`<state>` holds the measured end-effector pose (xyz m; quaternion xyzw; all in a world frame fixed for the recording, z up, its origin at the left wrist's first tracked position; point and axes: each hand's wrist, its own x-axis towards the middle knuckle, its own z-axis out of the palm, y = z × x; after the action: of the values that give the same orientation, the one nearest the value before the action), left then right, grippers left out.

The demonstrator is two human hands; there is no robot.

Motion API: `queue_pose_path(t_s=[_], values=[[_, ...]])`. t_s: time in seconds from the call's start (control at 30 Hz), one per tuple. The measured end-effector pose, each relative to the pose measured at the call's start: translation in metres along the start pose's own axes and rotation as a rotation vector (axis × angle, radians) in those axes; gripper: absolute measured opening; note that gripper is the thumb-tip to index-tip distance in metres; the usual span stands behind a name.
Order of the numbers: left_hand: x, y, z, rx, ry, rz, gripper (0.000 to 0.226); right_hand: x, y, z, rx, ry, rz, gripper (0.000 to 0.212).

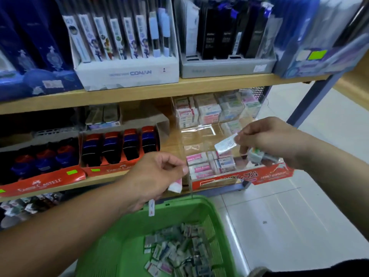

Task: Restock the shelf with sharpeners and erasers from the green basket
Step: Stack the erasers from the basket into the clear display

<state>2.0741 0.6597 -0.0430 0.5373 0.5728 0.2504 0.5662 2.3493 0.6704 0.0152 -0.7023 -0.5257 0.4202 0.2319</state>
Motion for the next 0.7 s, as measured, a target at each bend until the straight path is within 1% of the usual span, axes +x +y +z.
queue_pose_path(t_s=[0.07,0.13,0.3,0.4,0.53,0.63,0.7], values=[[0.008,0.005,0.007,-0.014,0.027,-0.005,0.006,0.001,0.011,-0.016,-0.084,0.076,0.031,0.016],[0.014,0.013,0.013,-0.026,0.027,0.003,0.007,0.003,0.022,-0.025,-0.178,0.103,0.076,0.017],[0.026,0.032,0.035,-0.056,0.007,0.01,0.015,0.008,0.042,-0.033,-0.26,0.07,0.16,0.021],[0.029,0.043,0.052,-0.051,-0.012,0.03,0.02,0.014,0.051,-0.034,-0.321,0.078,0.175,0.021],[0.033,0.053,0.069,-0.019,-0.011,0.055,0.019,0.019,0.058,-0.027,-0.429,0.028,0.181,0.025],[0.036,0.06,0.074,-0.049,0.017,0.044,0.019,0.024,0.057,-0.022,-0.594,0.079,0.159,0.024],[0.035,0.064,0.076,-0.067,0.035,0.032,0.02,0.026,0.052,-0.017,-0.695,0.109,0.154,0.017]])
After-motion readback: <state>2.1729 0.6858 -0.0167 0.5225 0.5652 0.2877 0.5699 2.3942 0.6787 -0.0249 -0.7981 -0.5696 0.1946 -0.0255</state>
